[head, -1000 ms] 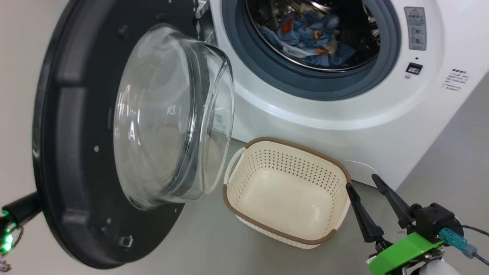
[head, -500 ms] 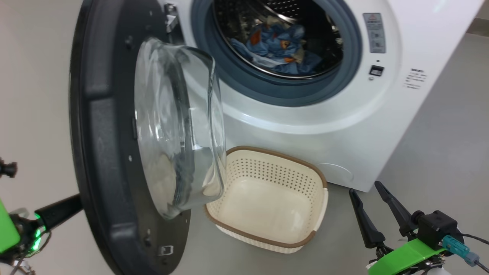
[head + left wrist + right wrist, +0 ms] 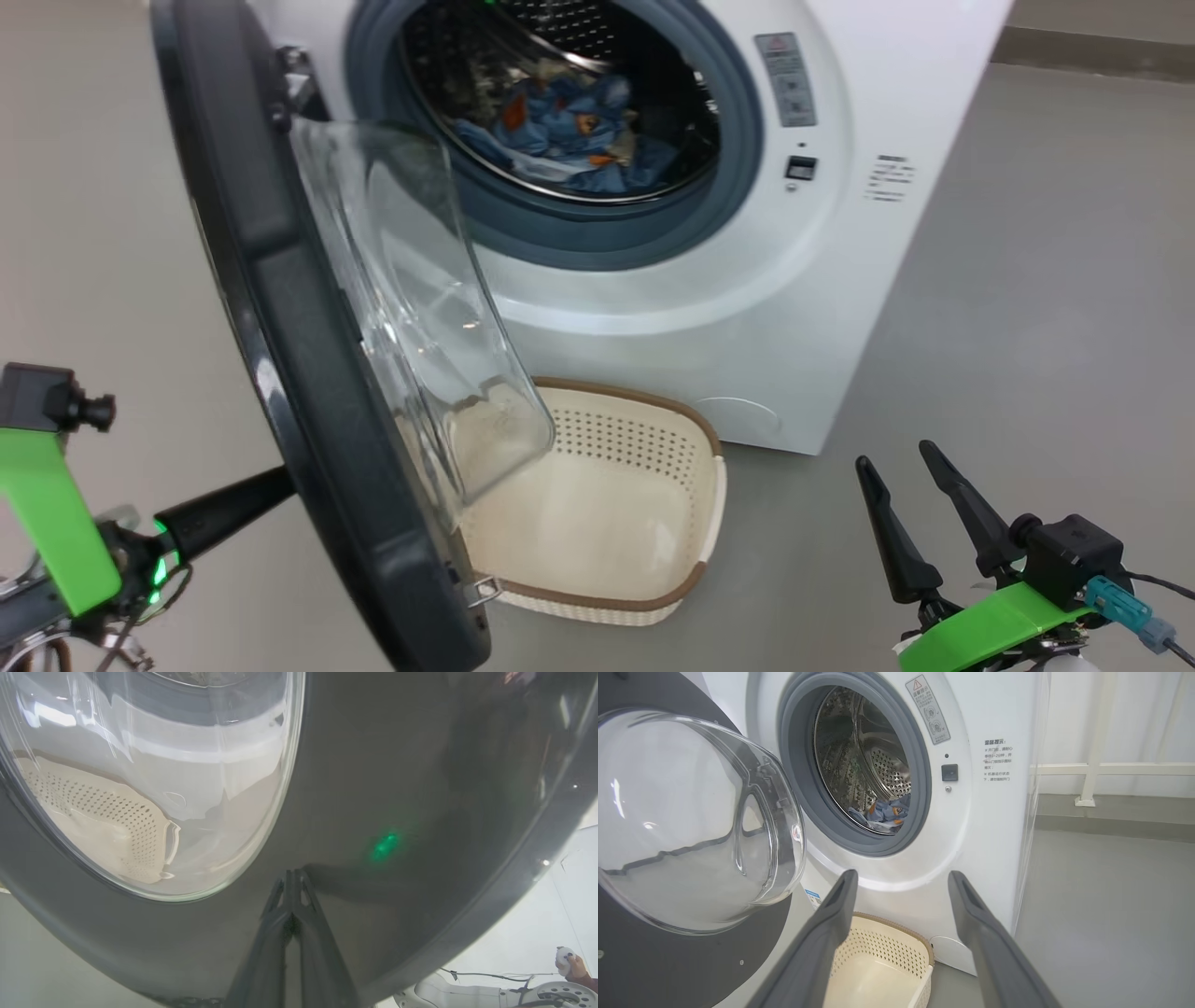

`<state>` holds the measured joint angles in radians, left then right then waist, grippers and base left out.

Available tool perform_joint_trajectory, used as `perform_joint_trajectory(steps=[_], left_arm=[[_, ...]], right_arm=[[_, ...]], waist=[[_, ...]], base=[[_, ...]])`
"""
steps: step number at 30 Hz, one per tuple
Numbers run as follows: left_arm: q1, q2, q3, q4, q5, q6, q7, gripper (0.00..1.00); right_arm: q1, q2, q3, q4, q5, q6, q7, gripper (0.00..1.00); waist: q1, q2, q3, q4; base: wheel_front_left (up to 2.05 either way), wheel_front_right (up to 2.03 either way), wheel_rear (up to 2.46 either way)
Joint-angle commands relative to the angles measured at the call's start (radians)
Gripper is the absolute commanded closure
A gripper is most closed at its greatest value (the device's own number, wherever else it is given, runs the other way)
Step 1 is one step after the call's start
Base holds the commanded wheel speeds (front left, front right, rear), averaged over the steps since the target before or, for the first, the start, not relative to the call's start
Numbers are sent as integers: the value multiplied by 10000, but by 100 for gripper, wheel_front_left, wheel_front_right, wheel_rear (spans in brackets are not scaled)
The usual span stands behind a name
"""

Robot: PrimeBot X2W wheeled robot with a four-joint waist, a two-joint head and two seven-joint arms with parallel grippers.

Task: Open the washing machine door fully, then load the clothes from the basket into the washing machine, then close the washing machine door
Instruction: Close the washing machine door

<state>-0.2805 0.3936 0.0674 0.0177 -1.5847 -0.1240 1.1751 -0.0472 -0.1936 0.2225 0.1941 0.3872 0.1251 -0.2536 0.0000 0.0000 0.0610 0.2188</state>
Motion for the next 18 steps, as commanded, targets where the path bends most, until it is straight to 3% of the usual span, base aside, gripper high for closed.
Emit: perform_joint_trajectory(steps=[1, 18], left_arm=[[-488, 181, 299, -379, 85, -67, -98, 100], [-736, -326, 227, -356, 499, -67, -991, 100]], right_arm=[[20, -50, 129, -261, -2, 56, -82, 0], [3, 71, 48, -302, -23, 56, -82, 0]], waist=[[0, 0, 37, -430], [0, 0, 130, -2028]], base=[[0, 0, 0], [0, 0, 0]])
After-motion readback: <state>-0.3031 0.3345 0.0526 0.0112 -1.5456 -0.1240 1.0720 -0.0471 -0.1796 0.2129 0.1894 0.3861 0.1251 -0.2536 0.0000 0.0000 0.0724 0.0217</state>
